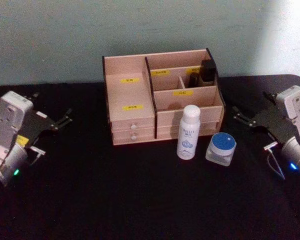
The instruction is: Pick up the facial cleanser and watermelon frost from the table and place them into the tiered storage box.
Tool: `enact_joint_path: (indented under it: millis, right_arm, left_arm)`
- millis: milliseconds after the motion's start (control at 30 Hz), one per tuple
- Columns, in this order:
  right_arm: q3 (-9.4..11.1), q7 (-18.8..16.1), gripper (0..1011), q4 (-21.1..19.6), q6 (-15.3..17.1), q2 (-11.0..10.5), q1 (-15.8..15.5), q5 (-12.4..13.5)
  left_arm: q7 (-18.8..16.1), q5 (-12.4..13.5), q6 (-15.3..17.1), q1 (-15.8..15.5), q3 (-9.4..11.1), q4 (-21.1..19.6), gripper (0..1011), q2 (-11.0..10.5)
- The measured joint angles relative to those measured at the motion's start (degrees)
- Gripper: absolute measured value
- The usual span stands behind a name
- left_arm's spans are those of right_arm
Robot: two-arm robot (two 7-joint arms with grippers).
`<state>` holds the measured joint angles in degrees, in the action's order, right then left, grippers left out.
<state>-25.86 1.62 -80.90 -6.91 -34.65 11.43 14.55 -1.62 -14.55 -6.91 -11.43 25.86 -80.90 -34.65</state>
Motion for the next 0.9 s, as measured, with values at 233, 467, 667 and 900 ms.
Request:
enact_joint_path:
  millis: [233,467,667,900]
  right_arm:
    - [0.0,0.0,1003,0.0,0.0,0.0,0.0,0.0]
    - [0.0,0.0,1002,0.0,0.0,0.0,0.0,0.0]
    - [0.0,0.0,1003,0.0,0.0,0.0,0.0,0.0]
    - [0.0,0.0,1003,0.0,0.0,0.0,0.0,0.0]
  left_arm:
    - [0.0,0.0,0.0,0.0,0.0,0.0,1001,0.0]
    - [0.0,0.0,0.0,0.0,0.0,0.0,1001,0.0]
    - [0.0,0.0,0.0,0.0,0.0,0.0,1001,0.0]
    - [0.0,0.0,0.0,0.0,0.0,0.0,1001,0.0]
